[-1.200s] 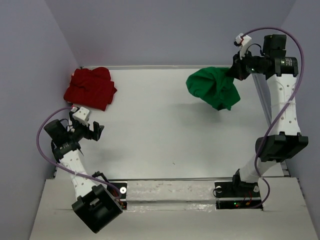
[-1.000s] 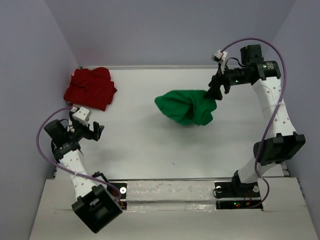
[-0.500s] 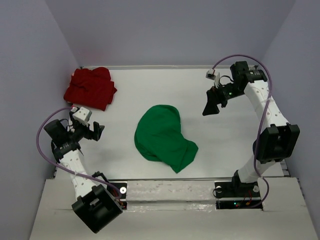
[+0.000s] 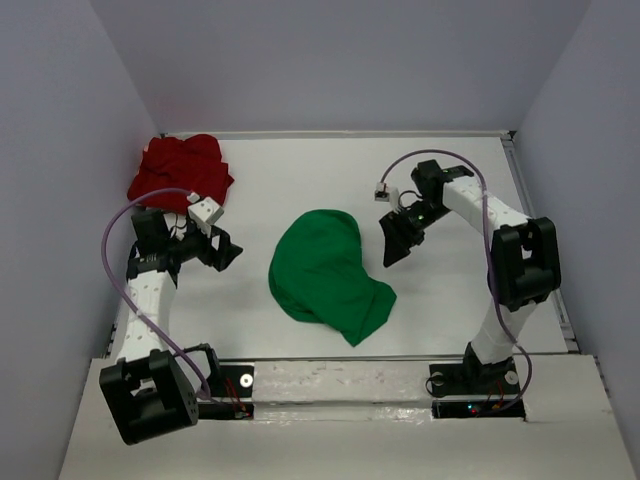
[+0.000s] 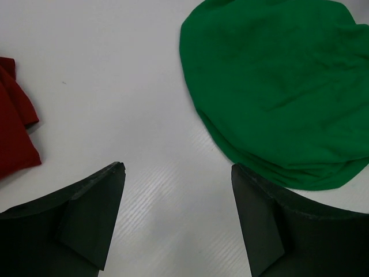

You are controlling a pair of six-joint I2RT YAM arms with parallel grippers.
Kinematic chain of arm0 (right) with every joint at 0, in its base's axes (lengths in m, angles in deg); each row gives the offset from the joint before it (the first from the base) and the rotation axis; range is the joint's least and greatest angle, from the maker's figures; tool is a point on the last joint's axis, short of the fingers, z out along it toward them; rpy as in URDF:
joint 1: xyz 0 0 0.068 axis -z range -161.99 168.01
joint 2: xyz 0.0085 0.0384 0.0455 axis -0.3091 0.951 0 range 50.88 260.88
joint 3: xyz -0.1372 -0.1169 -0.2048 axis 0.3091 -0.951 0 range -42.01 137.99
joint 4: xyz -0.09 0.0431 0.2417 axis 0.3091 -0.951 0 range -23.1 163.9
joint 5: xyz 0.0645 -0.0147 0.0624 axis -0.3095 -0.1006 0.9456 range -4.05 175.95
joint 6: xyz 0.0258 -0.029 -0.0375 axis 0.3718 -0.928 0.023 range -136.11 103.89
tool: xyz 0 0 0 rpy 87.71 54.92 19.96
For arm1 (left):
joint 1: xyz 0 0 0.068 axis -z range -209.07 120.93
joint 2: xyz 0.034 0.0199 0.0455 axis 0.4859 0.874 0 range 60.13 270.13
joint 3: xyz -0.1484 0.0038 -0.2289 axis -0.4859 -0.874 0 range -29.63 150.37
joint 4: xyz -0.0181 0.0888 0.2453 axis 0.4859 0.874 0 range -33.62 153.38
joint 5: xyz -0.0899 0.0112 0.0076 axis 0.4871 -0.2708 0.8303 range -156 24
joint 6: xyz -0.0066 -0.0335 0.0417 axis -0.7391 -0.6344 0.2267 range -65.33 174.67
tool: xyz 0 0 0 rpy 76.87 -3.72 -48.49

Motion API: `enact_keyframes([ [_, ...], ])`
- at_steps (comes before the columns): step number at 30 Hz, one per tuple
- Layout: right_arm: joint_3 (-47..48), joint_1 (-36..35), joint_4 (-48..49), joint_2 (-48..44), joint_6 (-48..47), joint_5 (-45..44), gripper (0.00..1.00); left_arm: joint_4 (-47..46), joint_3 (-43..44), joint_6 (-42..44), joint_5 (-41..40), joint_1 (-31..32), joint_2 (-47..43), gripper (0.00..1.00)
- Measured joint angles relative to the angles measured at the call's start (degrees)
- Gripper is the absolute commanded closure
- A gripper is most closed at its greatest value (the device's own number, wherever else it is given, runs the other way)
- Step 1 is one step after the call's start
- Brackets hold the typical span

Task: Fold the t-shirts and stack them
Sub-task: Flatten out the tshirt

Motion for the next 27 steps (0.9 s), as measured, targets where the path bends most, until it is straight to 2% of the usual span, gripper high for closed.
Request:
enact_keyframes([
  [6,1.42,-8.81,1.79,5.81,1.57,-0.48,0.2,0.74,0.09,0.09,-2.99,0.44,1.9,0.15],
  [13,14.38,-12.81,2.03,19.26,2.62,-1.2,0.21,0.26,-0.79,0.15,-5.64,0.44,-2.34,0.14],
  [16,20.13,-13.44,1.2,23.45,2.67,-2.03,0.24,0.22,-0.94,0.17,-6.29,0.42,-3.15,0.14],
  [18,23.37,-14.01,0.61,25.44,2.64,-2.25,0.42,0.24,-0.96,0.2,-6.67,0.33,-3.13,0.14],
  [20,25.9,-14.64,-0.42,26.93,2.38,-2.47,0.65,0.24,-0.96,0.2,-6.86,0.33,-3.13,0.14],
  [21,26.99,-15.02,-0.85,27.61,2.49,-2.6,0.83,0.24,-0.96,0.22,-6.97,0.31,-3.13,0.14],
  [23,28.35,-15.69,-1.53,28.5,2.32,-2.93,1.0,0.22,-0.96,0.22,-7.17,0.17,-3.13,0.14],
  [27,28.96,-16.17,-2.64,28.83,2.08,-3.56,1.0,0.22,-1.11,0.31,-7.3,-0.07,-3.13,0.15],
])
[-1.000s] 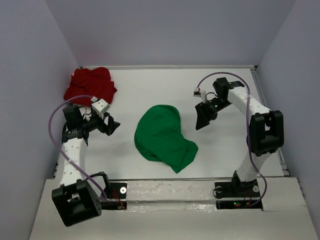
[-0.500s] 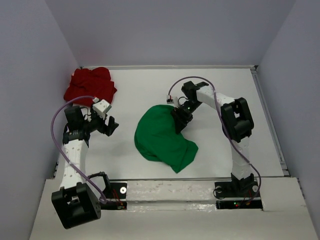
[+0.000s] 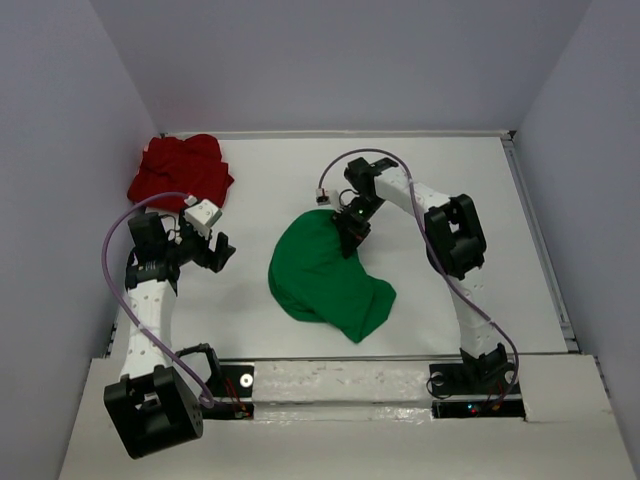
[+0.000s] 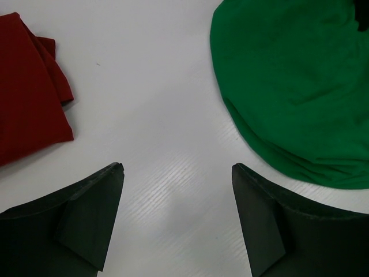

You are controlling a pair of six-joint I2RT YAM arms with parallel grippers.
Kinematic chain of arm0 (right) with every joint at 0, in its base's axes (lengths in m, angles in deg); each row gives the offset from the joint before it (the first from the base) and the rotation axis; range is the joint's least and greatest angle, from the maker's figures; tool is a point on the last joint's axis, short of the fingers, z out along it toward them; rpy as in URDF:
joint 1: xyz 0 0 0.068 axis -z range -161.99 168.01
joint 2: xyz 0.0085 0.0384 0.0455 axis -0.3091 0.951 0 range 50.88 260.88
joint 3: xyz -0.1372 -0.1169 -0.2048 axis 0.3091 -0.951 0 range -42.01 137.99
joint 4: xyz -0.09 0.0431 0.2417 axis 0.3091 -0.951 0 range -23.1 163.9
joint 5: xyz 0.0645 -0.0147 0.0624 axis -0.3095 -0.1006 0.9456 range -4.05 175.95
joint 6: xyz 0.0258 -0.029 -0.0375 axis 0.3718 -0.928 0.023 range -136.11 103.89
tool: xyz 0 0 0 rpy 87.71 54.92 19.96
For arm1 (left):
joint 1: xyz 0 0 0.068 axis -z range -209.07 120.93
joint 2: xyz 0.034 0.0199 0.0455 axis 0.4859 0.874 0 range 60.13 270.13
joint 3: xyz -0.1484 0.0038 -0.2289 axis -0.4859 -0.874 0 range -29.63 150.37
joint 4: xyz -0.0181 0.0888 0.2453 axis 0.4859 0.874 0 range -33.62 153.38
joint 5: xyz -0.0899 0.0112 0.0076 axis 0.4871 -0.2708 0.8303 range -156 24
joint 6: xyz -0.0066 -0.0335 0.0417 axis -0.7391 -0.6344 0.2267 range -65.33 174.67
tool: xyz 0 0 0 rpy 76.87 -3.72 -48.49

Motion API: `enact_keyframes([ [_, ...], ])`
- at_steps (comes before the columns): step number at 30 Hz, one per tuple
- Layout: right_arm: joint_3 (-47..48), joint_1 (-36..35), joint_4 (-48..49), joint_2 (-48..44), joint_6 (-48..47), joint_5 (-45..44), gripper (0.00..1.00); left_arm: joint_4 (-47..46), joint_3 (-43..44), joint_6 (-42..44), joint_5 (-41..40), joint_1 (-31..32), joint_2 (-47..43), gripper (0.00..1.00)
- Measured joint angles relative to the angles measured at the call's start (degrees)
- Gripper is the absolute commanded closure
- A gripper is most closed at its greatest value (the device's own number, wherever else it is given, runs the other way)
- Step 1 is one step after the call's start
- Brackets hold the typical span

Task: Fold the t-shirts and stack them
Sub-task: Flatten out the tshirt

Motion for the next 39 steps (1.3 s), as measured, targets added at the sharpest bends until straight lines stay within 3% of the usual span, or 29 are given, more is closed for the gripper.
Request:
enact_keyframes([
  [9,4.09,-0.2,0.13,-2.95,0.76,-8.94,1.0,-0.35,-0.74,0.22,-0.2,-0.31,0.02,0.15],
  [13,5.53,-0.2,3.56,-10.58,1.27,-18.88,1.0,-0.37,-0.76,0.22,-0.24,-0.39,0.0,0.15],
  [19,4.63,2.08,13.81,-22.84,1.79,-42.58,1.0,-0.42,-0.76,0.22,-0.24,-1.05,-0.07,0.15],
  [28,4.55,8.74,22.88,-27.3,-1.2,-62.86,1.0,-0.61,-0.79,0.2,-0.15,-1.14,-0.07,0.15],
  [33,8.94,8.35,23.37,-27.63,-1.77,-62.86,1.0,-0.81,-0.79,0.17,-0.15,-1.38,-0.07,0.15],
  [39,10.23,3.48,19.71,-31.17,0.83,-46.07,1.0,-0.85,-0.79,0.13,-0.13,-1.9,-0.79,0.14],
])
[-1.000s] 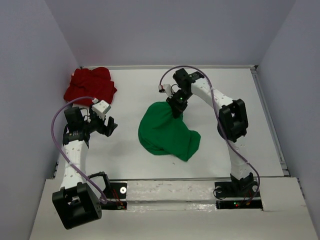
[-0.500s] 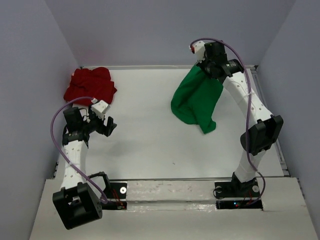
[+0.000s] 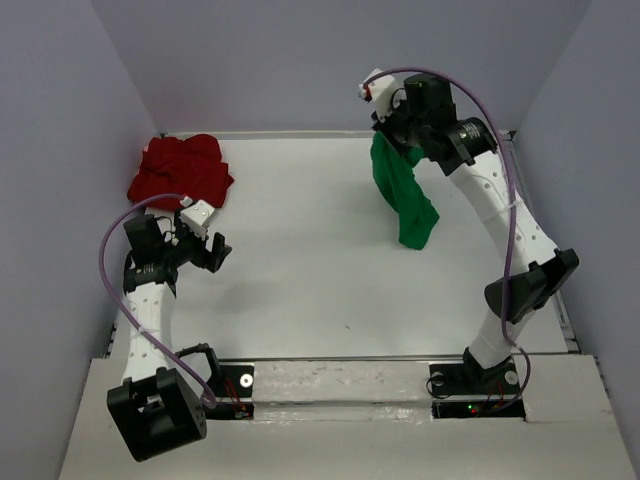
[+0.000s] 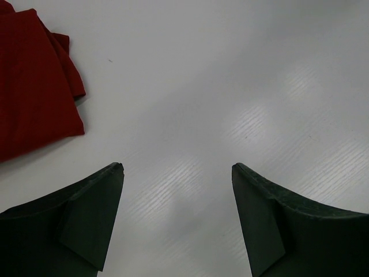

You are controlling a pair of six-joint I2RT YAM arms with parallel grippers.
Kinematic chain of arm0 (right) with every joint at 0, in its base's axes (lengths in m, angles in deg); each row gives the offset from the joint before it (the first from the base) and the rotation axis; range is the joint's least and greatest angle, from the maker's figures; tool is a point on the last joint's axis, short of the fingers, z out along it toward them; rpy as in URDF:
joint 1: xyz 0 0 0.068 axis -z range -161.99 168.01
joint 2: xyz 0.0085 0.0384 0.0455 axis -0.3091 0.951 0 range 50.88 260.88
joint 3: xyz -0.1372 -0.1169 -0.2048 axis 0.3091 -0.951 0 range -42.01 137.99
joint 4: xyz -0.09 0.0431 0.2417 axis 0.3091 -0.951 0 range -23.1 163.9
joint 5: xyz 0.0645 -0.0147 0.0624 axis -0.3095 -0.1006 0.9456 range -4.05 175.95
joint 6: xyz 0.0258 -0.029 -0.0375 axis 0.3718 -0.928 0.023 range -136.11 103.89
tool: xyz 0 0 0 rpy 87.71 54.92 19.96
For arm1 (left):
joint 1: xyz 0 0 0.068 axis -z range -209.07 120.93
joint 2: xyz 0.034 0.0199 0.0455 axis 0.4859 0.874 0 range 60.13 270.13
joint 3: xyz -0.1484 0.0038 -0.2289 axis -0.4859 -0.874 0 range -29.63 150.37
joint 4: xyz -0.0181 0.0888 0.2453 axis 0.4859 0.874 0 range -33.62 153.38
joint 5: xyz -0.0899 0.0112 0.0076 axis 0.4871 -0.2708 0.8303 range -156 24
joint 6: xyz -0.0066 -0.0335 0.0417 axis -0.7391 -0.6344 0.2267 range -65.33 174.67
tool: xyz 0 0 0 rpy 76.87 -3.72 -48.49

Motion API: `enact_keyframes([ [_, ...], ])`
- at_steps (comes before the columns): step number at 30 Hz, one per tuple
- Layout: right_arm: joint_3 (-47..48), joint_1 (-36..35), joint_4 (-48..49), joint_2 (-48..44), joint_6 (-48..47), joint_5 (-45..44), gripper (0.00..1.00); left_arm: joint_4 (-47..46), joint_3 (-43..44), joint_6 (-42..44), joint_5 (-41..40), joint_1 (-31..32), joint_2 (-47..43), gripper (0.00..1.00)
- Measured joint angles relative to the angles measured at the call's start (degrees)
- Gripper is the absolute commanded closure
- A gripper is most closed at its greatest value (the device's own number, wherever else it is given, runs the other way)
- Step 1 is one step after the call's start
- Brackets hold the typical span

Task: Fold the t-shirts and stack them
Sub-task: Flatten out the tshirt

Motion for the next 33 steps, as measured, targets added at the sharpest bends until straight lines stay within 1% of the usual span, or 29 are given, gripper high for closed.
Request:
enact_keyframes([
  [1,0.02,-1.16,-0.66,0.0,0.48,2.43,1.0,-0.04,0.0,0.0,0.02,-0.02,-0.11,0.14],
  [4,-0.42,-5.64,-4.11,0.98,2.34,15.58,1.0,-0.04,0.0,0.0,0.02,-0.37,-0.13,0.15],
  [6,-3.34,-8.98,-5.22,3.1,3.23,24.74,0.99,-0.07,0.0,0.0,0.02,-0.79,-0.35,0.14],
  [7,-4.7,-10.23,-5.73,4.04,3.39,27.5,0.8,-0.07,0.0,0.0,0.02,-1.03,-0.59,0.15],
  [8,-7.04,-11.85,-6.21,5.79,3.5,30.73,0.59,-0.09,0.0,0.0,0.02,-1.14,-0.74,0.14],
  [9,-9.33,-13.49,-7.17,8.48,3.54,34.32,0.3,-0.13,0.0,0.0,0.04,-1.33,-0.94,0.14],
  [10,-10.36,-14.47,-8.22,10.49,3.76,36.04,0.21,-0.13,0.0,0.0,0.04,-1.49,-1.14,0.14],
  [11,-11.76,-16.11,-9.99,14.08,3.08,38.51,0.14,-0.15,0.0,0.02,0.07,-1.6,-1.25,0.14],
  [12,-12.61,-16.98,-10.97,16.57,2.69,39.89,0.01,-0.17,-0.02,0.0,0.07,-1.73,-1.31,0.14],
  [14,-14.73,-18.91,-13.42,21.59,2.45,42.45,0.0,-0.15,-0.02,0.02,0.07,-1.84,-1.31,0.14],
  [16,-16.61,-19.89,-15.34,23.52,2.38,43.36,0.0,-0.15,-0.02,0.02,0.13,-1.84,-1.31,0.14],
  [19,-16.63,-19.63,-17.16,22.58,2.36,43.52,0.0,-0.15,-0.02,0.04,0.22,-1.84,-1.29,0.14],
  [25,-12.98,-17.57,-17.55,17.18,2.64,41.07,0.0,-0.13,-0.02,0.09,0.33,-1.84,-1.29,0.14],
  [28,-12.28,-16.02,-16.59,14.82,3.32,36.7,0.0,-0.13,-0.02,0.17,0.48,-1.84,-1.29,0.14],
  [32,-13.9,-13.99,-11.61,12.76,5.11,24.09,0.06,-0.11,-0.02,0.26,0.63,-1.84,-1.29,0.14],
  [33,-14.62,-13.29,-10.25,12.7,5.49,20.83,0.09,-0.11,-0.02,0.26,0.63,-1.84,-1.29,0.14],
])
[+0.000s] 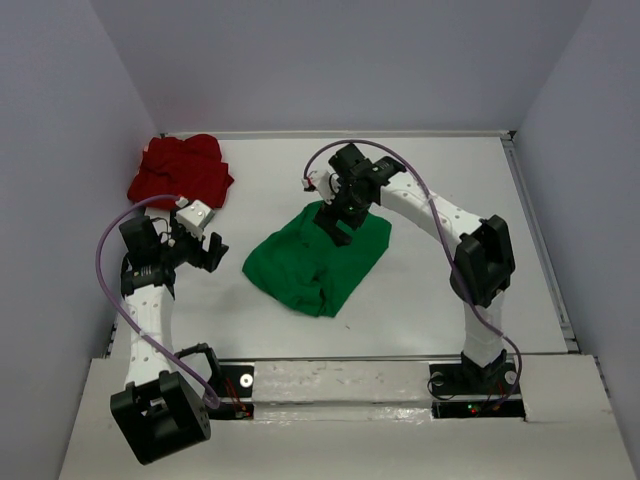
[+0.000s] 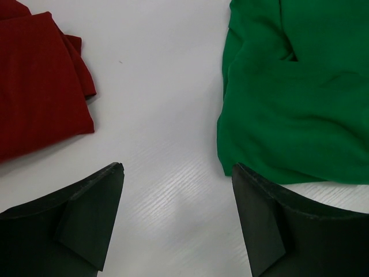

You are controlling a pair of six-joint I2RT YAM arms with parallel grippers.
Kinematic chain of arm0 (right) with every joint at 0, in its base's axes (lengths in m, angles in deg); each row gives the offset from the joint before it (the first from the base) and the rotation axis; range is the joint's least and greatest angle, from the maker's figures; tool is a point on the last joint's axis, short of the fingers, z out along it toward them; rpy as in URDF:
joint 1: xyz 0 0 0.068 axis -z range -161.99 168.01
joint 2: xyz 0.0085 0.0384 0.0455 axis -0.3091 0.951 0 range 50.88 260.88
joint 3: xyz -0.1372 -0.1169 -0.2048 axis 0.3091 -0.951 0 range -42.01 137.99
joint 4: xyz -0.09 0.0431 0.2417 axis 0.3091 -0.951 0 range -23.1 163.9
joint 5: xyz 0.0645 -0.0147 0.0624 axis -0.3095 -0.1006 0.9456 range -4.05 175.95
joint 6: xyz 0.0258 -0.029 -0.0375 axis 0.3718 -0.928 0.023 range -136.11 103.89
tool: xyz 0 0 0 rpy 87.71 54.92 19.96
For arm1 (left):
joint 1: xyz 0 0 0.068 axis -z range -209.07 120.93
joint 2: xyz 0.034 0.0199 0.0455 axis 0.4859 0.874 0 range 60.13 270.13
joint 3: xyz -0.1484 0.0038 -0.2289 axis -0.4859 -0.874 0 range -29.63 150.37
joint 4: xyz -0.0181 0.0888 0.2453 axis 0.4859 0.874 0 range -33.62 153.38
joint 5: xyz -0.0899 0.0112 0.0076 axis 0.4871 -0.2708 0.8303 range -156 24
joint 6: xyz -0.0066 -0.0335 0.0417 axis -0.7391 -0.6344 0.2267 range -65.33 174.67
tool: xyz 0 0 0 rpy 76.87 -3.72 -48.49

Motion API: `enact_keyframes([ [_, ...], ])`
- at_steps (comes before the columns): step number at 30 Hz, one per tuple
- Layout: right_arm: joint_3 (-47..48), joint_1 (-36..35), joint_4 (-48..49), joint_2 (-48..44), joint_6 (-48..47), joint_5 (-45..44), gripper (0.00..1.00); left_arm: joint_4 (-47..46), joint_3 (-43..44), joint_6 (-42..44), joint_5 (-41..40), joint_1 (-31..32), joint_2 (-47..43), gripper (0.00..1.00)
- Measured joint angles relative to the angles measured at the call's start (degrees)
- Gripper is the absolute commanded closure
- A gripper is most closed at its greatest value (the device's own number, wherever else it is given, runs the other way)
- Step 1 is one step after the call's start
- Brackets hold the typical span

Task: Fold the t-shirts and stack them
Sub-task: Flatten out the tshirt

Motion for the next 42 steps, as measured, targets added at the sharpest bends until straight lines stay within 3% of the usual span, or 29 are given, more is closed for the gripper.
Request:
enact_keyframes([
  [9,-5.9,5.75,7.87,4.61,1.62,-14.27,0.21,0.02,-0.02,0.02,0.37,0.0,0.04,0.14],
  [16,-9.84,7.3,10.12,6.12,2.27,-16.48,0.23,0.31,-0.02,0.02,2.23,0.0,2.1,0.14],
  [26,-6.95,7.32,11.8,11.67,2.36,-16.31,0.25,0.68,-0.02,0.46,2.43,0.0,2.58,0.14],
  [30,-5.09,7.39,11.06,12.94,2.4,-15.87,0.38,0.68,-0.02,0.63,2.43,0.0,2.58,0.14],
  [32,-4.44,7.43,10.71,13.46,2.36,-15.32,0.49,0.68,-0.02,0.79,2.43,0.0,2.73,0.14],
  [34,-3.82,7.45,10.49,13.86,2.56,-14.8,0.68,0.7,-0.02,0.85,2.43,0.0,2.99,0.14],
  [38,-2.1,7.52,10.51,14.99,2.51,-14.71,0.96,0.68,-0.02,0.87,2.43,0.0,3.28,0.14],
  [42,1.14,7.96,10.34,16.98,2.05,-16.15,1.0,0.7,-0.02,0.9,2.38,0.0,3.26,0.14],
])
